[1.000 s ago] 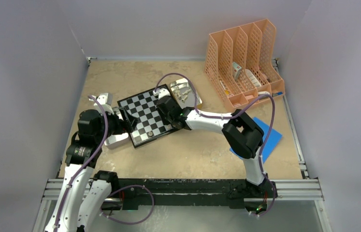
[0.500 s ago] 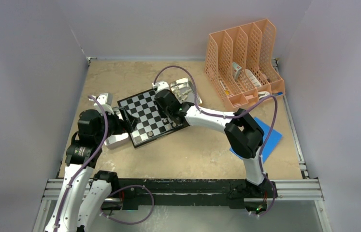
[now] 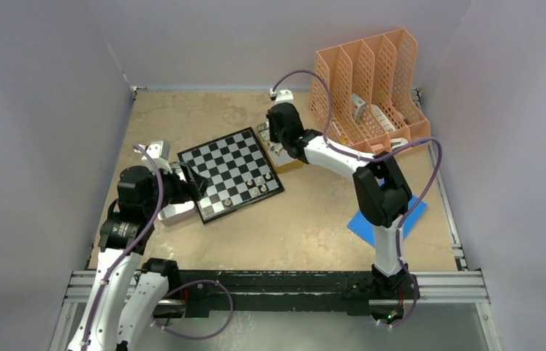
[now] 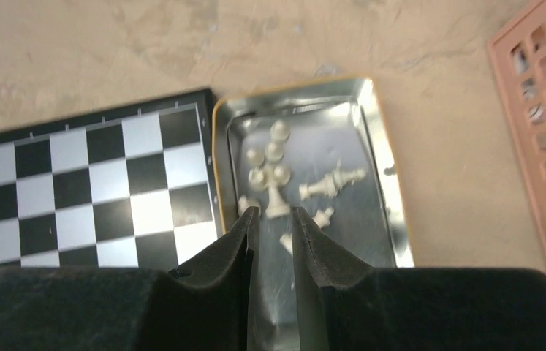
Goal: Set up the chess pieces on the board
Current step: Pick up the chess piece from the storage box.
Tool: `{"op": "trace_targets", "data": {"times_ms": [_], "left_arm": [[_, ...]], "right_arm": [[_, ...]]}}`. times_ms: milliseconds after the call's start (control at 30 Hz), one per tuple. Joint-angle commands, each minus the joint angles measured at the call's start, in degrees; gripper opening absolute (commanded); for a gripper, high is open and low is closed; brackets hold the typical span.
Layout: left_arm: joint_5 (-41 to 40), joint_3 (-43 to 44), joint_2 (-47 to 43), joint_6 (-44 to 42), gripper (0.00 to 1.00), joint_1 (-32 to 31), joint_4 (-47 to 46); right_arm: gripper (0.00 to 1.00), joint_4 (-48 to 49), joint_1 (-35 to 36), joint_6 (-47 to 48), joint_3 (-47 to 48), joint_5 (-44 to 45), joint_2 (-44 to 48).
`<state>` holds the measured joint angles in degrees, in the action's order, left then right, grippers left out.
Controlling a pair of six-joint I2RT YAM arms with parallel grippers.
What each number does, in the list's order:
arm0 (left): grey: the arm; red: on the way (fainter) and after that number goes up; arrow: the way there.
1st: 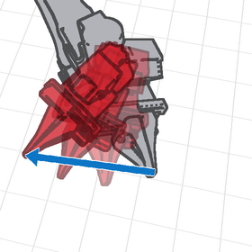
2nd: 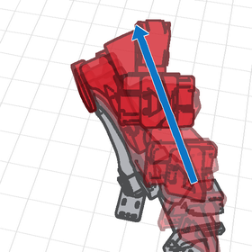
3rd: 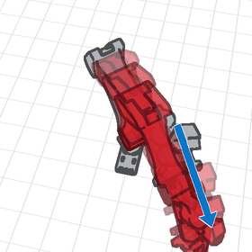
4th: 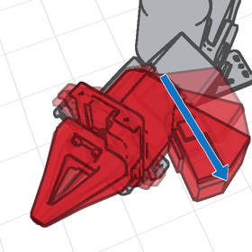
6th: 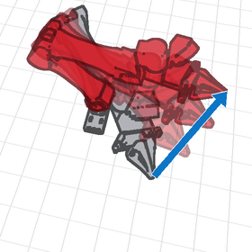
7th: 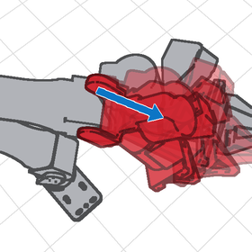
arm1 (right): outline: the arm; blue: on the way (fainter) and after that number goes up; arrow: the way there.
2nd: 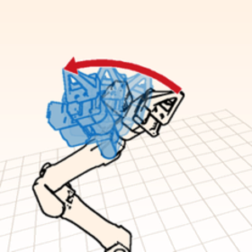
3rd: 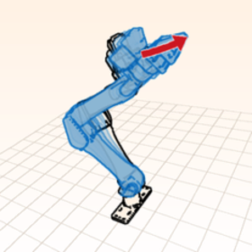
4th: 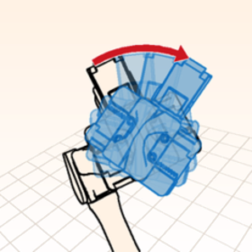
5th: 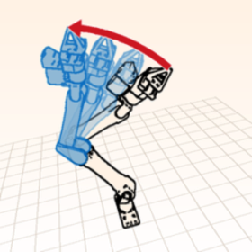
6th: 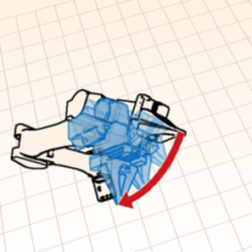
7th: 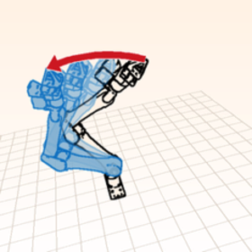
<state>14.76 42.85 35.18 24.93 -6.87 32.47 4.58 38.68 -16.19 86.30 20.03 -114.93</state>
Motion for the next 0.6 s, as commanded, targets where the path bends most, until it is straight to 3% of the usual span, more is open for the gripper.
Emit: {"op": "trace_targets", "data": {"times_ms": [0, 233, 567], "left_arm": [[0.4, 0.4, -0.8, 0.3, 0.81, -0.2, -1.3], [0.6, 0.5, -0.4, 0.2, 0.81, -0.2, -1.4], [1.3, 0.5, 0.9, 0.0, 0.81, -0.2, -1.5]], "right_arm": [[0.26, 6.2, -1.3, 2.6, 6.0, -1.5, -2.0], [0.25, 5.5, -2.7, 3.1, 12.5, -2.8, -10.3], [0.25, 7.2, -3.8, 3.4, 11.7, -4.1, -13.6]]}}
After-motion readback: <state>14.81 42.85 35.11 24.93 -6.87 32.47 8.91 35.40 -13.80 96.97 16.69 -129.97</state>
